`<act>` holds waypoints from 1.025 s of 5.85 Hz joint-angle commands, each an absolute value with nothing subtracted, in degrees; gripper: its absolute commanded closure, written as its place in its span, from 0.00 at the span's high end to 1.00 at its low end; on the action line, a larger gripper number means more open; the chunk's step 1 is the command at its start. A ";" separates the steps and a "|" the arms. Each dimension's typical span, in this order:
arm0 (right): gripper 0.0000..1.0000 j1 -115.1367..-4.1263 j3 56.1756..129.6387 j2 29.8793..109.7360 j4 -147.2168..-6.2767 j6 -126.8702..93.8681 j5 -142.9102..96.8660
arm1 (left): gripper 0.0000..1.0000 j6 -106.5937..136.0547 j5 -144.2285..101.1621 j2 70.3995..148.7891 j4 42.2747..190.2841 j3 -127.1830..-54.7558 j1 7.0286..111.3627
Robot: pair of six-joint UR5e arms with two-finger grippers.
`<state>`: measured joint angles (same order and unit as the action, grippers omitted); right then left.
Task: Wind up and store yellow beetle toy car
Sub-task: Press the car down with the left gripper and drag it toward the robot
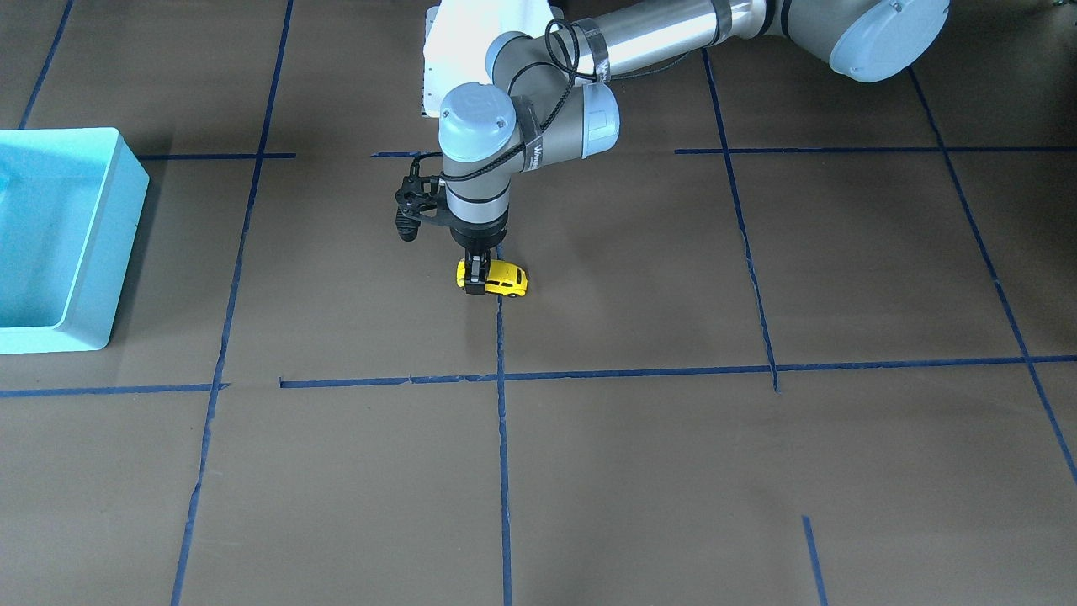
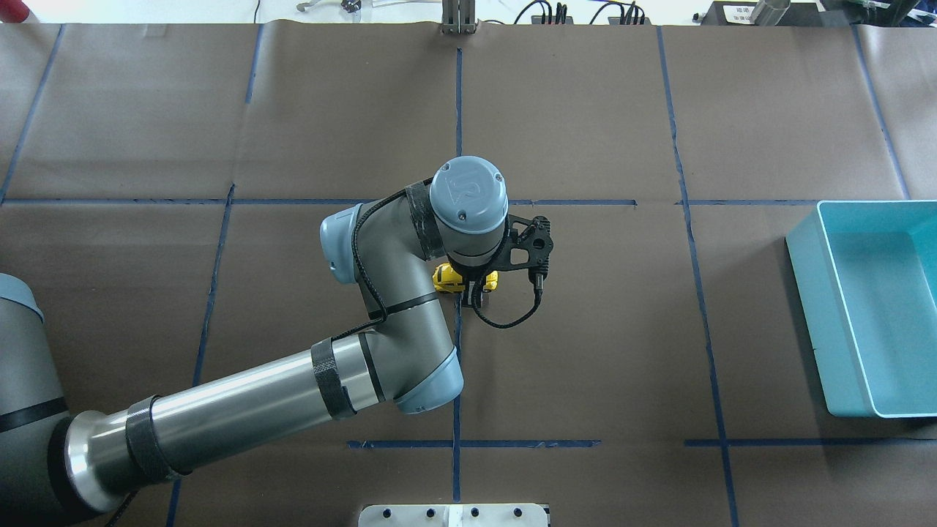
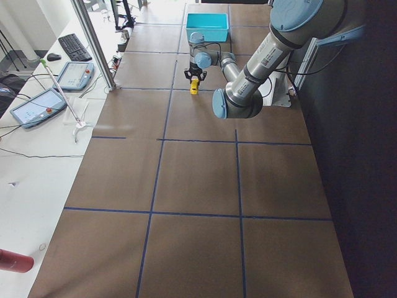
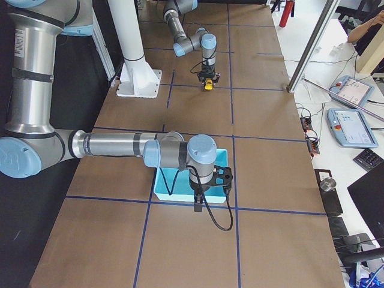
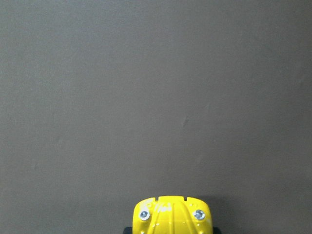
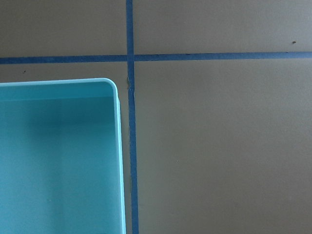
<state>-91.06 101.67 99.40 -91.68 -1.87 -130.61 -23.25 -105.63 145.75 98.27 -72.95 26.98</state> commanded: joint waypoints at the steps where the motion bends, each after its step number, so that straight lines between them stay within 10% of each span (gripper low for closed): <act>1: 1.00 -91.14 100.64 99.40 -90.09 -1.93 -130.61 | 0.04 -22.94 -105.56 145.72 98.26 -72.95 26.98; 6: 1.00 -91.14 100.63 99.40 -90.09 -1.93 -130.61 | 0.03 -20.92 -105.64 144.67 98.26 -73.13 27.24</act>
<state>-91.10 100.64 99.40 -90.09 -1.93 -130.61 -20.86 -105.62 144.88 98.26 -73.12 27.12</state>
